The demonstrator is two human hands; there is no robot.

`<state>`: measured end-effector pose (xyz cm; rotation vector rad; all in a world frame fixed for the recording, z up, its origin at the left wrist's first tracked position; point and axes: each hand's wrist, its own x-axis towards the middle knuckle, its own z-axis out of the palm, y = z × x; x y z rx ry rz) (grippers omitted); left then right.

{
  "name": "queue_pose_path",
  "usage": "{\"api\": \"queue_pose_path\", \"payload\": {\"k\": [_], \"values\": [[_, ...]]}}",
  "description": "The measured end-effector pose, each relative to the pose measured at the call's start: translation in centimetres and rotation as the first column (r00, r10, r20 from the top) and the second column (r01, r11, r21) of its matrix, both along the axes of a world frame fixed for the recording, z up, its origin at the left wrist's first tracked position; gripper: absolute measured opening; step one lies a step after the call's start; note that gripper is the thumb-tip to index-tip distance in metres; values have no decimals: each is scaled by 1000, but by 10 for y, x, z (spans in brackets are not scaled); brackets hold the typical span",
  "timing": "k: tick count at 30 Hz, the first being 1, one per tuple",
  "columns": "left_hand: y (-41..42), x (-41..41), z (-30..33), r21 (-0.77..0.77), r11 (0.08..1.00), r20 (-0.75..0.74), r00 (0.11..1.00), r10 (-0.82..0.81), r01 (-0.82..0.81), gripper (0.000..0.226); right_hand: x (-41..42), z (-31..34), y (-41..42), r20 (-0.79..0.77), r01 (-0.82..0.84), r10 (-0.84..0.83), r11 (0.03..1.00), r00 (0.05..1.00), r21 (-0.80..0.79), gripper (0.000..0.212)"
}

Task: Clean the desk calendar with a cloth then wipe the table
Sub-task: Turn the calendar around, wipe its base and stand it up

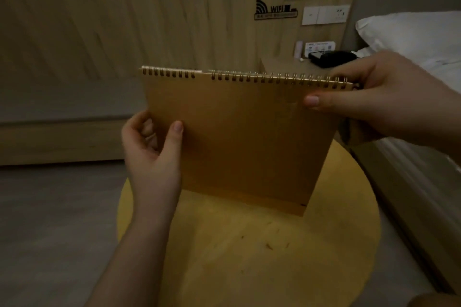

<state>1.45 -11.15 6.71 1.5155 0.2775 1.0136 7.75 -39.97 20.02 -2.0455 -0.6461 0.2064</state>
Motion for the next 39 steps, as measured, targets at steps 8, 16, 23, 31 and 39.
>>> {"api": "queue_pose_path", "payload": {"k": [8, 16, 23, 31, 39], "values": [[-107, -30, -15, 444, 870, -259, 960, -103, 213, 113, -23, -25, 47, -35, 204, -201, 951, 979, 233, 24], [-102, -23, -12, 612, 789, -68, 990, 122, -55, 84, -50, -12, 67, -30, 130, -127, 939, 991, 319, 49], [-17, -24, 17, -28, 954, -35, 954, -298, 297, 39, -30, -42, 35, -642, 476, -109, 766, 759, 432, 55], [27, -12, -10, -522, 696, 126, 851, -509, 494, 38, -12, -107, -10, -654, 556, -73, 601, 753, 574, 43], [27, -5, -19, -532, 655, 70, 800, -596, 536, 59, -4, -102, 7, 722, 175, -286, 958, 630, 227, 31]]}}
